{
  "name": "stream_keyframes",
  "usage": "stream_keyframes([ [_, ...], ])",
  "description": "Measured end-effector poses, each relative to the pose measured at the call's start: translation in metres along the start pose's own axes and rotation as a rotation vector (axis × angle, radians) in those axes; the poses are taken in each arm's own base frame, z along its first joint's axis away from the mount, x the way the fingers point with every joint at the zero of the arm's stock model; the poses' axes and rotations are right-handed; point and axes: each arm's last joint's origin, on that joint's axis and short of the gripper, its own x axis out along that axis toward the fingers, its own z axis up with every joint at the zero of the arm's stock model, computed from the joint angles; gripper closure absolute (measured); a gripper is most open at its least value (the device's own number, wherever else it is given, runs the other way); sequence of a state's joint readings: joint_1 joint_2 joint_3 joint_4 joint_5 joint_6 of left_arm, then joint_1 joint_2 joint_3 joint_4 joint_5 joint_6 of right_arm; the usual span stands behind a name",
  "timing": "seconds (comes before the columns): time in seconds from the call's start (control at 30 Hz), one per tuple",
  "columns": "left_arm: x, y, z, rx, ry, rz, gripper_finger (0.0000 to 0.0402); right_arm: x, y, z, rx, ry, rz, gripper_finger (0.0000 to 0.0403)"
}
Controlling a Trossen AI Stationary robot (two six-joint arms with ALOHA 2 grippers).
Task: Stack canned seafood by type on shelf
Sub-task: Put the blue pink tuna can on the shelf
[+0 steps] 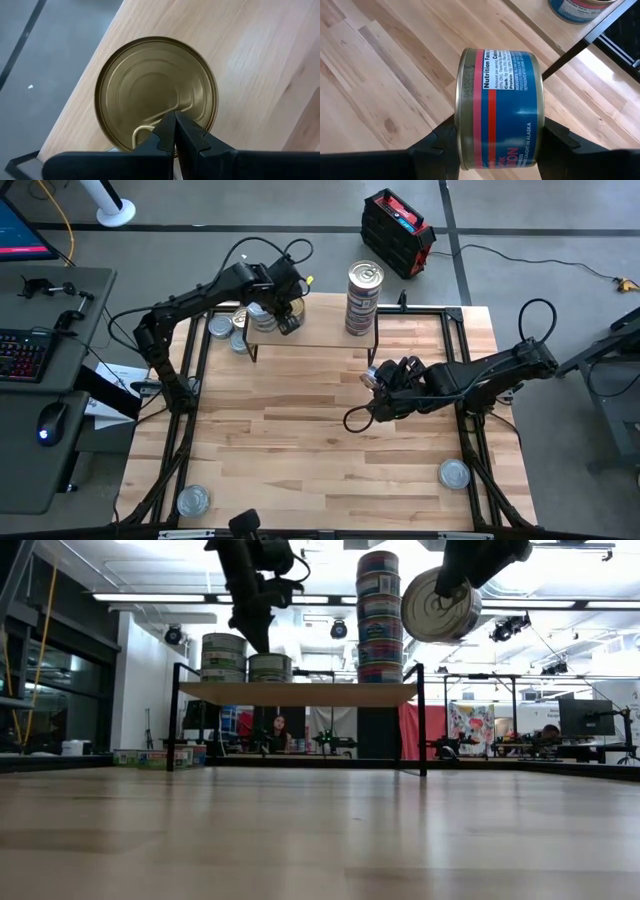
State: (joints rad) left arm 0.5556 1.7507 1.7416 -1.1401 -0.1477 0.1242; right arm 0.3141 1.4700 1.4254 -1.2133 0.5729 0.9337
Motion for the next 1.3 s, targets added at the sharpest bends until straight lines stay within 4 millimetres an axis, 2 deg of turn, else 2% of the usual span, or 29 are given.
stream_keyframes([
  [0.37, -0.002, 0.002, 0.002, 0.002, -0.024, 0.049, 0.0402, 0.0, 0.004, 0.003, -0.002, -0.017, 0.04, 0.0235],
  [0.73, -0.016, 0.003, 0.001, -0.014, -0.085, 0.055, 0.0402, 0.004, 0.003, 0.008, -0.042, 0.036, 0.094, 0.0235],
  [0.9, -0.021, 0.004, 0.0, -0.025, -0.099, 0.053, 0.0402, 0.004, 0.011, 0.011, -0.107, 0.064, 0.238, 0.0235],
  [1.1, -0.041, 0.004, -0.005, -0.042, -0.151, 0.05, 0.0402, 0.004, 0.021, 0.012, -0.179, 0.133, 0.443, 0.0235],
  [1.3, -0.072, -0.002, -0.014, -0.055, -0.239, 0.039, 0.0402, 0.025, 0.01, -0.018, -0.154, 0.29, 0.531, 0.0235],
])
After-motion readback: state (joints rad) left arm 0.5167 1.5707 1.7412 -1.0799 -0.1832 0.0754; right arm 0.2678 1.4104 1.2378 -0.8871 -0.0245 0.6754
